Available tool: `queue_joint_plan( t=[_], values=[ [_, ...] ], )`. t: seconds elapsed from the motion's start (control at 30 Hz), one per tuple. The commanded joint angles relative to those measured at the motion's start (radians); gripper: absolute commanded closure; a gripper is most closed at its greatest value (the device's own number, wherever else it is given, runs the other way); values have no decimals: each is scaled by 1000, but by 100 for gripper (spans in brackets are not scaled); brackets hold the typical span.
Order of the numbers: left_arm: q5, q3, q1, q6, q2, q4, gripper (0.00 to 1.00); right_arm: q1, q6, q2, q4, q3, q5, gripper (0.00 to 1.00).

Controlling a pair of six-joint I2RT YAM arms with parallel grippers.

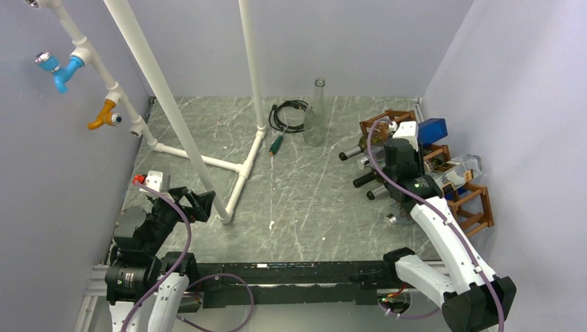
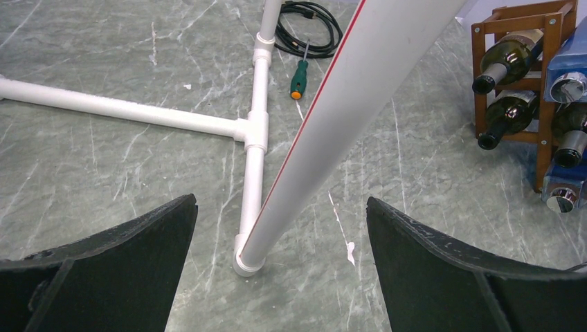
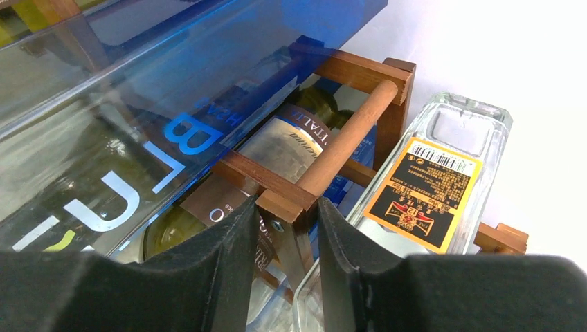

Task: Put the wine bottle on the wine rack

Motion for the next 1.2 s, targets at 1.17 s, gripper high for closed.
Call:
queue_joint_plan(
  t=[1.17],
  values=[
    [10, 14, -10, -4, -16, 33, 1, 27, 31, 230, 302, 55, -227, 94]
  ],
)
